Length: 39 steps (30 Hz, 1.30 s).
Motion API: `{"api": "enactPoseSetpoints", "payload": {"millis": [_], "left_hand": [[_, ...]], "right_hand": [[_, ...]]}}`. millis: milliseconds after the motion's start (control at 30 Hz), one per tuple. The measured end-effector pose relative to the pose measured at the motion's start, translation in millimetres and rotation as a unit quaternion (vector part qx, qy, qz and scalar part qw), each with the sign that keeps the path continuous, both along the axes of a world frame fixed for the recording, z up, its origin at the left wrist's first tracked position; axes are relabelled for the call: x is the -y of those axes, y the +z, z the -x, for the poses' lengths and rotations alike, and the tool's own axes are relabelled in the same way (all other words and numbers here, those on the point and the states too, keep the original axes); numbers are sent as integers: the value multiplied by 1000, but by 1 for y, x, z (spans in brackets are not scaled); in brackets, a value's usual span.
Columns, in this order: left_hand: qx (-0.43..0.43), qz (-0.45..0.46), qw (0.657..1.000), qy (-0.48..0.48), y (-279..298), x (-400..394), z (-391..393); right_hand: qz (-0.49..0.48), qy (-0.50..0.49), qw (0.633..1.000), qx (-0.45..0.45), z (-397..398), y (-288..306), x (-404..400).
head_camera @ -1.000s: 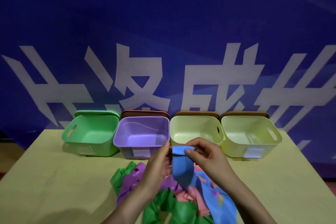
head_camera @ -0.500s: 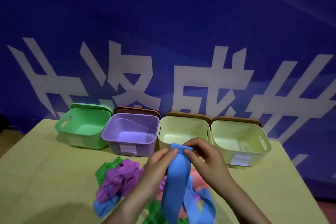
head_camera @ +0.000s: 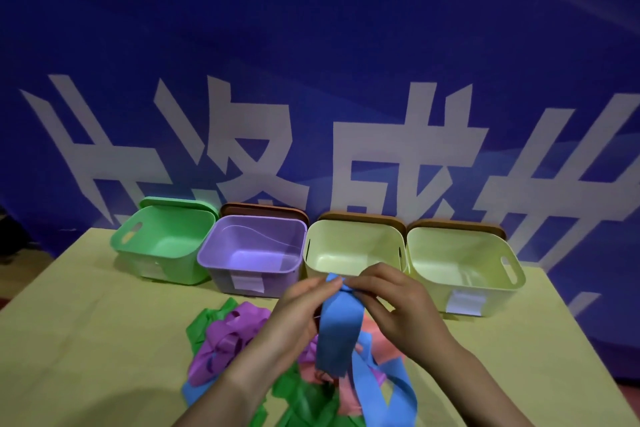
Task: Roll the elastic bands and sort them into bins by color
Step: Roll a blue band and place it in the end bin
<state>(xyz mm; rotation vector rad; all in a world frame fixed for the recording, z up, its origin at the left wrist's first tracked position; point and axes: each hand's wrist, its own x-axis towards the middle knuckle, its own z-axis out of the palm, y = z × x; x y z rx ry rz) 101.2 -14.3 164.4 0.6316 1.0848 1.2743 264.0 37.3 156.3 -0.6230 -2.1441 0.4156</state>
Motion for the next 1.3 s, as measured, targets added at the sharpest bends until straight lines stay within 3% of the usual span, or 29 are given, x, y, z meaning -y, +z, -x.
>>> {"api": "enactPoseSetpoints", "payload": {"millis": [200,300,367,633,933,1133,1300], "left_hand": [[-59,-16,997,40,-2,-3,-3],[-106,-36,992,51,-2,-3,-6],[-143,-47,988,39,-1,0,-7],[-208,-120,971,9,6,0,-12],[-148,-84,985,12,-2,-11,-11],[-114,-67,991,24,-1,-13,-15],[-109,-44,993,5,-9,-16,-18]], "right_hand": [[186,39,981,-43,-1,8,2],[338,13,932,-133,6,6,9],[372,-33,911,-176,11,3,13],[406,-70,890,-196,6,0,15],[405,-39,893,-192,-1,8,12],[331,-64,934,-121,-6,3,11],[293,-76,947,-104,-9,3,10]]}}
